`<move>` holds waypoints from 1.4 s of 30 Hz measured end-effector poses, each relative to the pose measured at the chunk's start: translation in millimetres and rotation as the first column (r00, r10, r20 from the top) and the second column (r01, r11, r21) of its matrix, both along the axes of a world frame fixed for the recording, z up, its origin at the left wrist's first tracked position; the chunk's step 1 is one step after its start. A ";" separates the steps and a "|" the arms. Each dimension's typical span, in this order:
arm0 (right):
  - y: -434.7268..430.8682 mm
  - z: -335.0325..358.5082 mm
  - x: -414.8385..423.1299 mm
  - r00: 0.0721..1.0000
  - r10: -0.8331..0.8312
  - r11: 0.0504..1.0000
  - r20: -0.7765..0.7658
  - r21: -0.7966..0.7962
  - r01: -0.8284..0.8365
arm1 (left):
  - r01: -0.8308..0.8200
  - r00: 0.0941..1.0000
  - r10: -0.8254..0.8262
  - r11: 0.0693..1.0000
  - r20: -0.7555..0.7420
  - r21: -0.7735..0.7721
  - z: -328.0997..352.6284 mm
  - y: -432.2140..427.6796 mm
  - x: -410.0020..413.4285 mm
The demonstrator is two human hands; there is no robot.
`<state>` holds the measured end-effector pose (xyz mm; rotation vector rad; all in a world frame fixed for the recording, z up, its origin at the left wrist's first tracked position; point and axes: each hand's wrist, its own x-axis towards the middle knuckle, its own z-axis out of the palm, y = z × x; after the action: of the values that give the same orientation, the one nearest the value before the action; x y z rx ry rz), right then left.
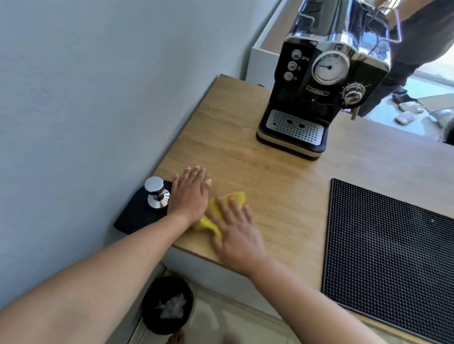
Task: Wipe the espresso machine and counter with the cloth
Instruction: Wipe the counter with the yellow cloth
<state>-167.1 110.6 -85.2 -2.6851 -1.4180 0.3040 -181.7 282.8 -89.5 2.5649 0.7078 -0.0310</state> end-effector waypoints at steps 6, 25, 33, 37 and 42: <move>-102.4 -8.0 21.8 0.987 0.148 0.989 -0.063 0.011 -0.148 | 0.042 0.999 -0.041 0.999 -0.021 0.027 -2.4 -0.5 -2.5; -104.9 -3.2 37.5 0.910 -0.415 0.908 0.019 -0.044 0.416 | 0.108 0.993 -0.092 0.955 -0.068 0.276 -16.8 -4.7 -8.7; -55.7 -3.8 -30.7 0.978 -0.207 0.978 0.003 0.018 0.207 | 0.112 0.994 -0.105 0.955 -0.039 0.275 -16.4 -3.9 -9.1; -130.5 -10.1 -47.9 0.987 -0.151 0.988 0.045 0.003 0.151 | 0.118 0.993 -0.113 0.946 -0.034 0.302 -16.2 -6.1 -10.4; -86.3 -4.3 48.3 0.709 -0.703 0.709 0.048 -0.027 0.705 | 0.118 0.993 -0.107 0.942 -0.052 0.315 -15.6 -9.0 -9.4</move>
<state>-118.8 24.2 -89.5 -3.0160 -0.2825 0.2134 -191.0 273.8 -105.1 2.9192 0.6194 0.0031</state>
